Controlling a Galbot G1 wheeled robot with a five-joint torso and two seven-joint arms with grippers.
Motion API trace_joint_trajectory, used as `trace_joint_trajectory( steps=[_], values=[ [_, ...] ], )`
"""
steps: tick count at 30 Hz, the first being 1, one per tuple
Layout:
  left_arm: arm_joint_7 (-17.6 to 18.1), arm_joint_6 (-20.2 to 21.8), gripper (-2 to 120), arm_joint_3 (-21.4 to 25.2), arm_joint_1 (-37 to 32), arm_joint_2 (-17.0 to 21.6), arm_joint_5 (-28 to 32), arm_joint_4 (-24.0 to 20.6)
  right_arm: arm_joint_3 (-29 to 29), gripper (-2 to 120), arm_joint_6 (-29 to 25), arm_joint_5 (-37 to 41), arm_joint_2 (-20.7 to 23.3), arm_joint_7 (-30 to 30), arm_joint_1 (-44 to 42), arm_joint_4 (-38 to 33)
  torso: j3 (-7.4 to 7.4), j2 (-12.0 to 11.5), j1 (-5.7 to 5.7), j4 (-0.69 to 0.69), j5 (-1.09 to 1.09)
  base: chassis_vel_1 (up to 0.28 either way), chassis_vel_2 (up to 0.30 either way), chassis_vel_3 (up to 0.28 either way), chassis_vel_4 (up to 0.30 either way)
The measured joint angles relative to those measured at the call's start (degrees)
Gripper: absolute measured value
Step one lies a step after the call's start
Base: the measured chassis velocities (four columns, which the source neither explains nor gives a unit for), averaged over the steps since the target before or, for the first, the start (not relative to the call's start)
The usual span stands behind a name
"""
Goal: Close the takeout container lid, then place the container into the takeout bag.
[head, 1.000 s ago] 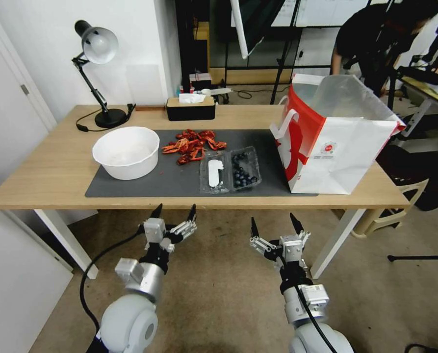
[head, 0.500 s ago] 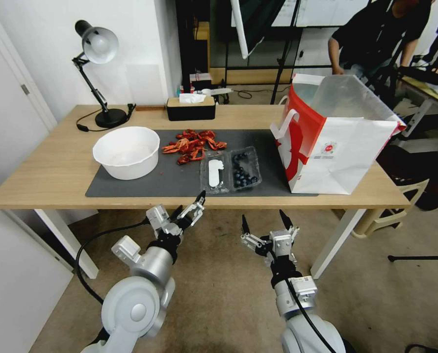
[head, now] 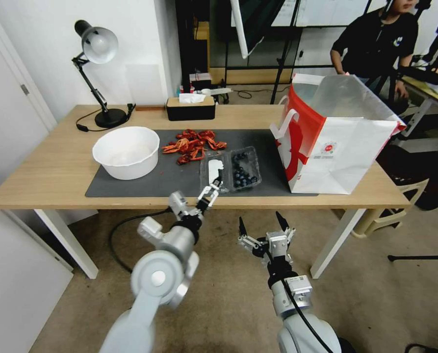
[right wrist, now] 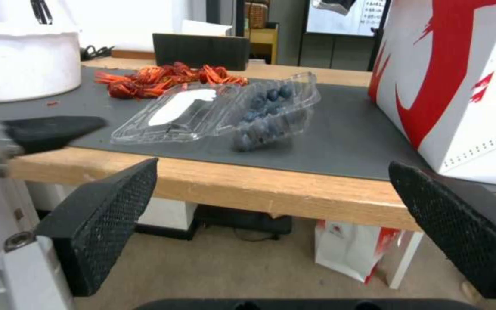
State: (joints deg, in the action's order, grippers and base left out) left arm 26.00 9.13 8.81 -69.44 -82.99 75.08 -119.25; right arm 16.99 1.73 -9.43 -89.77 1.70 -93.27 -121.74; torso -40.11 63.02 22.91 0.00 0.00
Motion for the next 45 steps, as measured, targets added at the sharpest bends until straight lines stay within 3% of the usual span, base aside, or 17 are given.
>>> trace_joint_trajectory(
  steps=[5, 20, 45],
  values=[
    [0.7, -0.6, 100, -2.5, 2.9, -2.3, 1.5, 1.8, 0.4, 100, 0.2, 0.0, 0.1, 0.0, 0.2, 0.0, 0.00, 0.0, 0.00, 0.00, 0.01, 0.000, 0.000, 0.000, 0.000],
    [3.2, -1.0, 100, -5.4, 9.6, -3.8, 2.0, 8.3, 2.1, 100, 1.1, 0.7, 0.7, 0.3, 0.4, 0.2, 0.00, 0.0, 0.00, 0.00, 0.00, 0.000, 0.000, 0.000, 0.000],
    [5.9, -0.5, 100, -5.8, 12.2, -4.3, 1.9, 12.7, 3.3, 100, 2.0, 0.7, 1.2, 1.2, 0.7, 0.0, 0.01, 0.0, 0.00, 0.00, 0.00, 0.000, 0.000, 0.000, 0.000]
  ],
)
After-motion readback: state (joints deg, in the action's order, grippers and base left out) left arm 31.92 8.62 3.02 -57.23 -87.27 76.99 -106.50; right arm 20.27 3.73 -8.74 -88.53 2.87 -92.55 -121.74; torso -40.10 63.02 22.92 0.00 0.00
